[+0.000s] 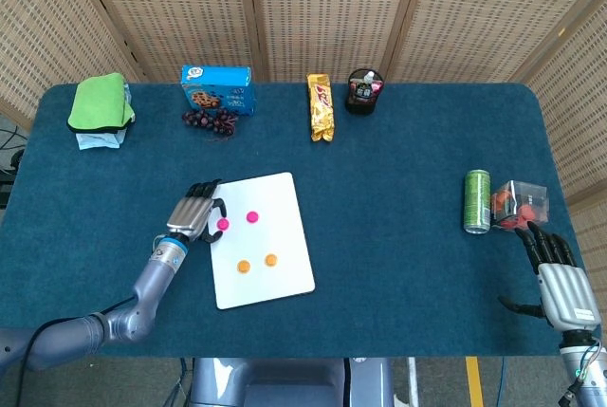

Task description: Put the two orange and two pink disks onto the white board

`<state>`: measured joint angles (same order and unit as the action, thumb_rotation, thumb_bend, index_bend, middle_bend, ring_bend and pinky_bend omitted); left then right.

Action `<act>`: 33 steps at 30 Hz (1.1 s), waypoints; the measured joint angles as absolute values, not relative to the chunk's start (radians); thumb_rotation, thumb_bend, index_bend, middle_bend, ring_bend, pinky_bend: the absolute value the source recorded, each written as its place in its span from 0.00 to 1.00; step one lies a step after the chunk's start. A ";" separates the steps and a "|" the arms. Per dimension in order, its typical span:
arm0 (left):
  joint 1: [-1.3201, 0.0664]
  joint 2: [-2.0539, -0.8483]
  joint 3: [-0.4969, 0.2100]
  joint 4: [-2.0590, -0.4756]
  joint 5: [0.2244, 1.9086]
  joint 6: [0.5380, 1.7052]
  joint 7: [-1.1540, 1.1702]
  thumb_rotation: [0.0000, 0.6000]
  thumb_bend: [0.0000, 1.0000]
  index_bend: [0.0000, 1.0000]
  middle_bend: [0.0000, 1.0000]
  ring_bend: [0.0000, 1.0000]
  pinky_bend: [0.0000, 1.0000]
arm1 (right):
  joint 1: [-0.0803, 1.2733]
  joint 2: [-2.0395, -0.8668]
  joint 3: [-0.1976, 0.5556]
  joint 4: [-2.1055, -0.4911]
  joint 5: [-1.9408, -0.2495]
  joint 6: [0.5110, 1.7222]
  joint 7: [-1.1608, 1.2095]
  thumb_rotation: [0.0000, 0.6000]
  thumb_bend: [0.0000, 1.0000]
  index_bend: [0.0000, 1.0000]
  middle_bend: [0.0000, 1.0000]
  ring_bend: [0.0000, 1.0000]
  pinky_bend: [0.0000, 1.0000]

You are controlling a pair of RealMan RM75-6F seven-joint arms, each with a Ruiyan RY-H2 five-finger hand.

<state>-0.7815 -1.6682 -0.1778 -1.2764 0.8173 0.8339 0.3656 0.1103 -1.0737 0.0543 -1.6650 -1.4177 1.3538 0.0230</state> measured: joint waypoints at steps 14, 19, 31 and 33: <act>-0.723 -1.546 -0.186 -1.419 0.955 0.921 0.261 1.00 0.07 0.01 0.00 0.00 0.00 | 0.111 -1.074 0.055 -1.663 -1.418 1.354 0.026 1.00 0.04 0.00 0.00 0.00 0.00; -0.651 -1.450 -0.163 -1.487 1.071 1.025 0.203 1.00 0.00 0.00 0.00 0.00 0.00 | 0.110 -1.076 0.055 -1.663 -1.420 1.359 0.020 1.00 0.04 0.00 0.00 0.00 0.00; -0.357 -1.287 -0.054 -1.523 1.206 1.352 0.059 1.00 0.00 0.00 0.00 0.00 0.00 | 0.103 -1.096 0.062 -1.663 -1.428 1.393 -0.011 1.00 0.04 0.00 0.00 0.00 0.00; -0.309 -1.267 -0.038 -1.528 1.222 1.405 0.046 1.00 0.00 0.00 0.00 0.00 0.00 | 0.102 -1.099 0.064 -1.660 -1.427 1.396 -0.018 1.00 0.04 0.00 0.00 0.00 0.00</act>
